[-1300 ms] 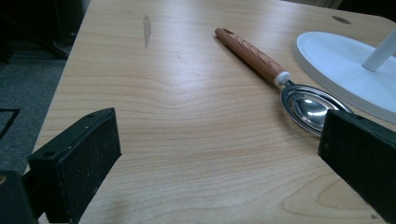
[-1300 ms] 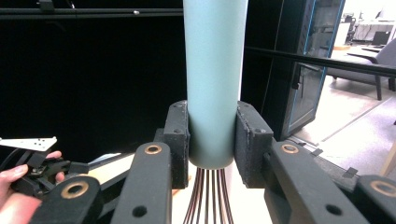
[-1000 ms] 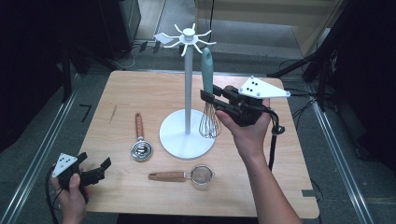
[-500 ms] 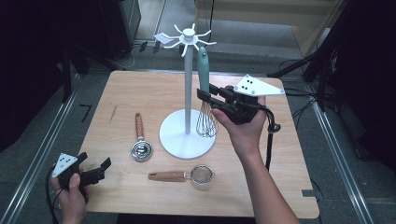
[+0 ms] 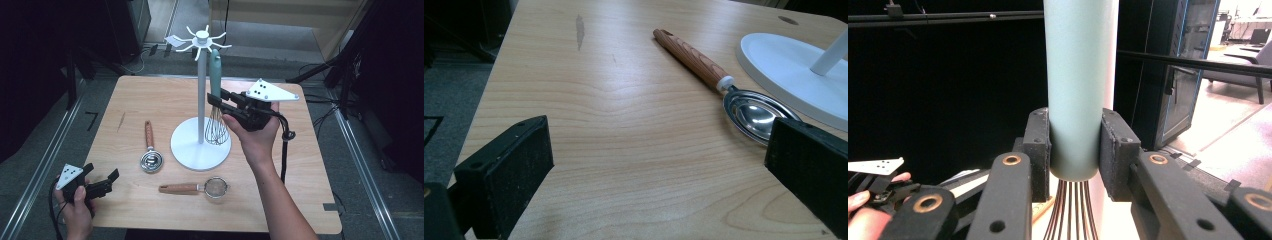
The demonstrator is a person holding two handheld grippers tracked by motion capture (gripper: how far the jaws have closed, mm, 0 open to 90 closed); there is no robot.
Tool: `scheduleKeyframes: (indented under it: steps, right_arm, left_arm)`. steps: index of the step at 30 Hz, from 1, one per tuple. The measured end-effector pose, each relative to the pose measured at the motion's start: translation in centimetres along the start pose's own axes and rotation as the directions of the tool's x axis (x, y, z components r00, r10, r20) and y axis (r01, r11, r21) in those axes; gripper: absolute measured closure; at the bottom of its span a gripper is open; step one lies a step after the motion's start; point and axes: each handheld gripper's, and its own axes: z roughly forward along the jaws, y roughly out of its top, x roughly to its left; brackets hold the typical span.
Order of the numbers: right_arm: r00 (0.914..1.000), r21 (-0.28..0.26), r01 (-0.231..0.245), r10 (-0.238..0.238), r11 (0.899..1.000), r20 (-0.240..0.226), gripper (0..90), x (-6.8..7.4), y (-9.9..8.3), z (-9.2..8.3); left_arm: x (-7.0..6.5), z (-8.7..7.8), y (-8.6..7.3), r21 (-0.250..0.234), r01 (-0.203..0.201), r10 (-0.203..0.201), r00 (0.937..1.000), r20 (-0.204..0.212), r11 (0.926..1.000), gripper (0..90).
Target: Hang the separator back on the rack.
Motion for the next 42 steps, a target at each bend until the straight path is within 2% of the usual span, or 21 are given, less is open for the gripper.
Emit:
scheduleKeyframes:
  steps: [5,8,12,15,20,22,25,32,35,42]
  right_arm:
    - [0.9999,0.002,0.011,-0.011,1.0,-0.002,68.6,0.1,0.0,0.0]
    - [1.0,-0.014,0.006,-0.006,1.0,-0.004,61.5,0.0,0.2,-0.3]
    - [0.9996,-0.046,0.027,-0.027,0.999,0.006,60.6,0.0,0.6,-0.8]
    - [0.9986,-0.081,0.028,-0.024,0.996,0.046,63.4,0.2,1.1,-1.2]
    - [0.9978,-0.14,0.038,-0.03,0.989,0.059,82.6,0.3,1.8,-1.5]
    - [0.9961,-0.161,0.04,-0.027,0.986,0.084,90.0,0.4,2.0,-1.6]
    - [0.9933,-0.181,0.041,-0.02,0.983,0.114,90.0,0.4,2.2,-1.6]
    - [0.9837,-0.179,0.047,-0.015,0.983,0.179,90.0,0.0,2.9,-1.0]
    - [0.9845,-0.183,0.056,-0.024,0.981,0.174,90.0,-0.2,3.6,-0.6]
    - [0.9843,-0.19,0.079,-0.046,0.979,0.171,90.0,0.5,4.2,-0.2]
  left_arm:
    - [0.0,0.0,0.0,0.001,-0.001,0.001,1.0,0.002,1.0,0.0]
    - [0.0,0.0,0.0,0.0,-0.001,0.001,1.0,0.001,1.0,0.0]
    - [0.0,0.0,0.0,0.001,-0.003,0.003,1.0,0.0,1.0,0.0]
    - [0.0,0.0,0.0,0.004,-0.004,0.004,1.0,-0.004,1.0,0.0]
    - [0.0,0.0,0.0,0.002,0.0,0.0,1.0,-0.006,1.0,0.0]
    - [0.0,0.0,0.0,0.001,0.0,0.0,1.0,-0.005,1.0,0.0]
    - [0.0,0.0,0.0,0.0,0.0,0.0,1.0,-0.004,1.0,0.0]
    - [0.0,0.0,0.0,0.003,0.002,-0.002,1.0,-0.004,1.0,0.0]
    - [0.0,0.0,0.0,0.004,0.001,-0.001,1.0,-0.005,1.0,0.0]
    - [0.0,0.0,0.0,0.002,0.001,-0.001,1.0,-0.003,1.0,0.0]
